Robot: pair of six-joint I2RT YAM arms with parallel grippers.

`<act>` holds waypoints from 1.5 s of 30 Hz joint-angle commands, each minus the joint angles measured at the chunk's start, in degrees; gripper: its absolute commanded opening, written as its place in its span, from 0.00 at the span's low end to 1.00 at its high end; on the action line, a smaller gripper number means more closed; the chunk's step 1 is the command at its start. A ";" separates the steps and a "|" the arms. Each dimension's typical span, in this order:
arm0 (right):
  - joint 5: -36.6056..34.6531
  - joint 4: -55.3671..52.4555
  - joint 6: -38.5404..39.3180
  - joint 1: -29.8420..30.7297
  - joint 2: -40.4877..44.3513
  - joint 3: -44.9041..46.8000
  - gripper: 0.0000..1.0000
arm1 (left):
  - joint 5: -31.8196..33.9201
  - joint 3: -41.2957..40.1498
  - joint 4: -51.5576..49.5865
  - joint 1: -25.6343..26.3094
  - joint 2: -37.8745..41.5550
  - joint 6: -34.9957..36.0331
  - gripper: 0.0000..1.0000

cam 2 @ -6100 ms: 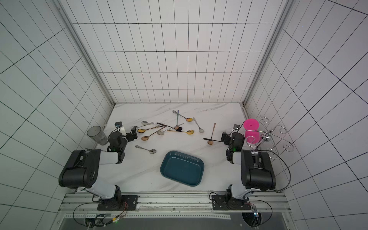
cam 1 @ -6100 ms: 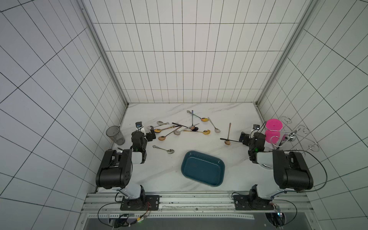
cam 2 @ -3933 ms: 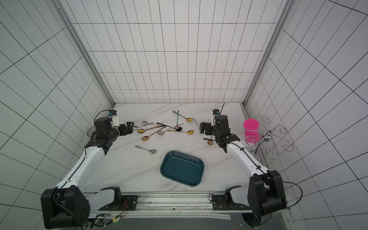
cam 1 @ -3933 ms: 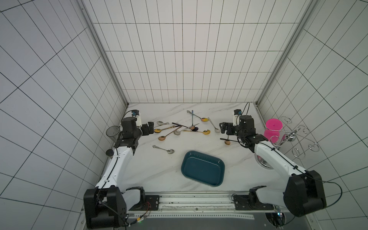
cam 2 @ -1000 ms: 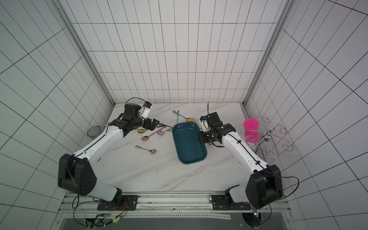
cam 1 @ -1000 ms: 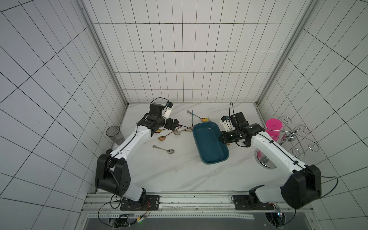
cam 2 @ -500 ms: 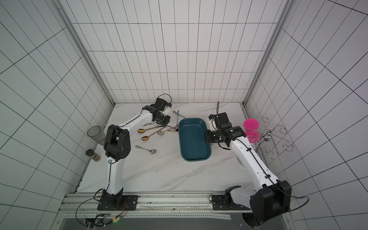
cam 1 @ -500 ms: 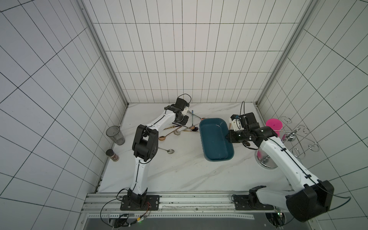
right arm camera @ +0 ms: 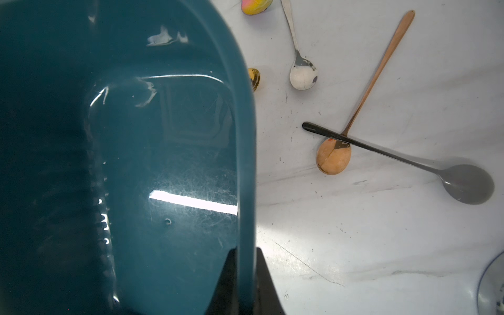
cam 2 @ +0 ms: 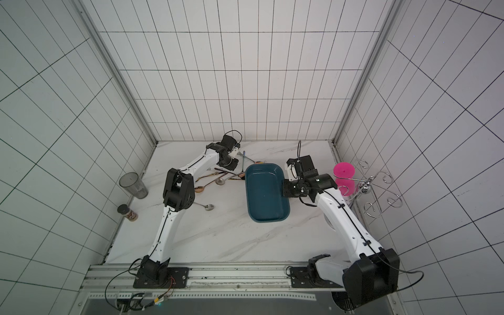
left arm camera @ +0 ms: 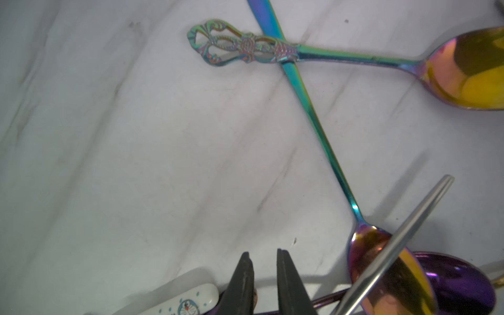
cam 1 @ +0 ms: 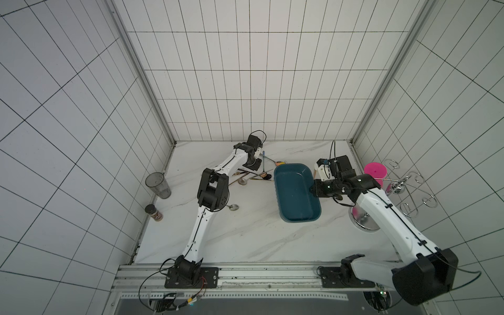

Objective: Put the spoon into the storage box
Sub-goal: Move the spoon at the center of the board.

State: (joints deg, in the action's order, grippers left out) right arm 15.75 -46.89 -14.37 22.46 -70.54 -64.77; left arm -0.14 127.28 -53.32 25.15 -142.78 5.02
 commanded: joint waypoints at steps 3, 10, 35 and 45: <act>0.63 -0.83 -0.84 -0.49 1.56 1.19 0.00 | -2.13 -4.21 -1.19 0.56 -1.07 -1.07 0.19; 0.42 -1.51 -0.42 -0.49 1.59 0.06 0.00 | -1.74 -16.36 -0.38 2.97 3.09 -1.82 0.15; 1.72 0.77 -2.52 -1.57 -13.39 -13.49 0.00 | -6.82 -59.80 16.49 -1.41 40.63 -7.88 0.33; 1.87 4.63 -12.11 6.08 -39.17 -37.32 0.00 | -7.58 -63.02 20.43 -10.91 58.02 -8.35 0.64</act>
State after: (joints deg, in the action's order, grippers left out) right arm 17.06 -43.72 -22.13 25.43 -104.84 -95.11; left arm -6.83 65.39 -35.51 16.60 -87.46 -2.87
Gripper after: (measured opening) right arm 0.083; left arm 0.629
